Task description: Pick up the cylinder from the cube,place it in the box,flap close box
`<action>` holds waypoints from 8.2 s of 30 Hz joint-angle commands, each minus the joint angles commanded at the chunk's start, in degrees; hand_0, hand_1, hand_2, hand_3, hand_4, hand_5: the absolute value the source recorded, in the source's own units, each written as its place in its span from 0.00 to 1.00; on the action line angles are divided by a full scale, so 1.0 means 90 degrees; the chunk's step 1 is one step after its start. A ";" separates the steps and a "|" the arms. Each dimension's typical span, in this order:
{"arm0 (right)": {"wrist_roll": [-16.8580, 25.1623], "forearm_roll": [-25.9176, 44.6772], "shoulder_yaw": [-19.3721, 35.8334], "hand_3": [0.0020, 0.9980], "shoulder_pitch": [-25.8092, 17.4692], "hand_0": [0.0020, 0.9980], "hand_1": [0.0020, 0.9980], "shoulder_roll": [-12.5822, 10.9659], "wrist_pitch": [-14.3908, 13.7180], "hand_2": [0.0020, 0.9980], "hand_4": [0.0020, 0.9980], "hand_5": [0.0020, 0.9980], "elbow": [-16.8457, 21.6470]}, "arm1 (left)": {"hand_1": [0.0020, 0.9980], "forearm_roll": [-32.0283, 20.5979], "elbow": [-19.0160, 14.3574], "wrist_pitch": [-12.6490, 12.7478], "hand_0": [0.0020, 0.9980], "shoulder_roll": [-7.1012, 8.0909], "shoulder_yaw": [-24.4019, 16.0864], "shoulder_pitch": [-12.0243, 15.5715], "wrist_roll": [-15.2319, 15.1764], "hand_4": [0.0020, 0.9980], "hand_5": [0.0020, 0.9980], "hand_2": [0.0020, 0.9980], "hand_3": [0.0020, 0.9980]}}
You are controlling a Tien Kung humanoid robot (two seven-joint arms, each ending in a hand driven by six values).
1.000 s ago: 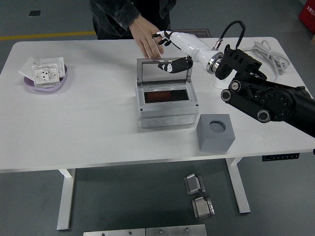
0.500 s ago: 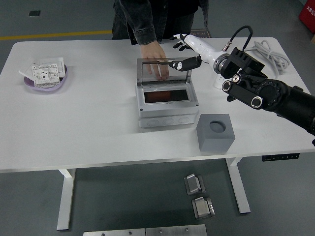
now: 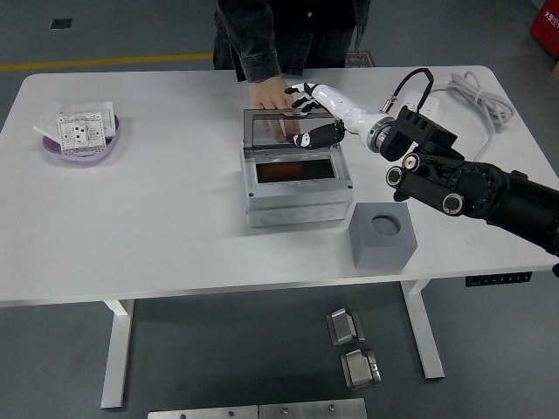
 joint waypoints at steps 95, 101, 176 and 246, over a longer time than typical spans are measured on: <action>0.1311 0.3060 0.8844 0.82 -0.6529 0.79 0.74 -0.0791 0.0956 0.78 0.81 0.62 0.3854 | 0.64 0.1054 -0.0193 0.0007 0.62 0.0049 -0.1946 0.0581 -0.0046 0.68 0.28 0.60 0.63; 0.1293 0.3077 0.8845 0.84 -0.6533 0.81 0.76 -0.0770 0.0991 0.79 0.81 0.63 0.3874 | 0.64 0.1031 -0.0183 0.0010 0.62 0.0060 -0.1959 0.0588 -0.0043 0.69 0.28 0.60 0.63; 0.1134 0.3134 0.8762 0.87 -0.6600 0.89 0.84 -0.0923 0.1151 0.85 0.84 0.65 0.3961 | 0.64 0.0435 -0.0017 0.0005 0.62 0.0144 -0.1378 0.0309 -0.0040 0.68 0.28 0.60 0.63; 0.0958 0.2643 0.8848 0.87 -0.6675 0.89 0.84 -0.0870 0.1109 0.85 0.85 0.67 0.4023 | 0.64 0.0327 -0.0014 0.0015 0.62 0.0165 -0.1333 0.0439 -0.0049 0.68 0.28 0.60 0.63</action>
